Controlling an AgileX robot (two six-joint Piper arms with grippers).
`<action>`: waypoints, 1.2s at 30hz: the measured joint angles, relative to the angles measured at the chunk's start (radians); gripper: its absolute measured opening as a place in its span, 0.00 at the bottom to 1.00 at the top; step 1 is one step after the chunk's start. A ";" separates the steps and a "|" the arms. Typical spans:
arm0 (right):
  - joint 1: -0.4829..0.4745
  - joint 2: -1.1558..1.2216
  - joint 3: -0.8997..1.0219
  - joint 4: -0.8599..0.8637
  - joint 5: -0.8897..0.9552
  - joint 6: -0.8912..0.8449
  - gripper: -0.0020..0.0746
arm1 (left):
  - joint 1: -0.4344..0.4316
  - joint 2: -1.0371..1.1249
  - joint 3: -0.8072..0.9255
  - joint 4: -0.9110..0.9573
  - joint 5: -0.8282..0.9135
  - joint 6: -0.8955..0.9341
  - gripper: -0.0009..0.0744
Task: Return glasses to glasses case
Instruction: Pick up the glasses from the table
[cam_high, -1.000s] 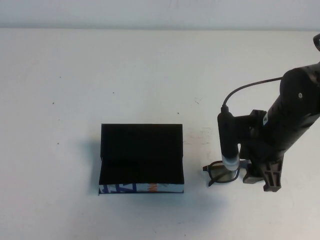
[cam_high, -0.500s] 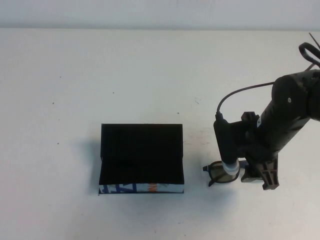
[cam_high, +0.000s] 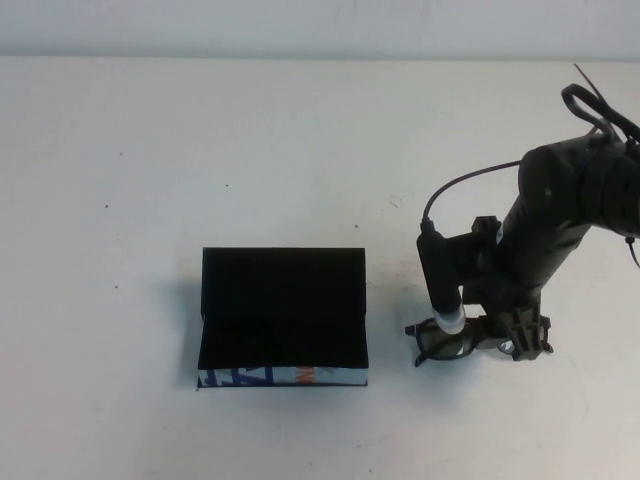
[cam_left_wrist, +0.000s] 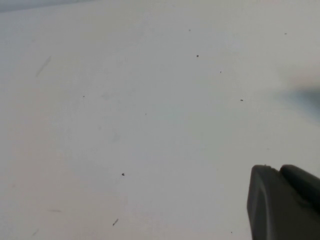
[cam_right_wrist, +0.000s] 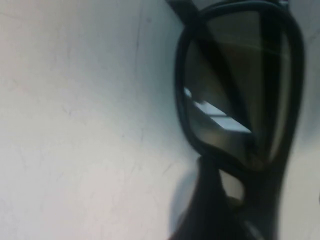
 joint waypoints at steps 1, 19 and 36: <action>0.000 0.009 -0.005 0.000 0.002 0.000 0.55 | 0.000 0.000 0.000 0.000 0.000 0.000 0.01; 0.000 0.042 -0.008 -0.027 0.014 0.000 0.48 | 0.000 0.000 0.000 0.000 0.000 0.000 0.01; 0.000 0.042 -0.037 -0.029 0.089 0.000 0.12 | 0.000 0.000 0.000 0.000 0.000 0.000 0.01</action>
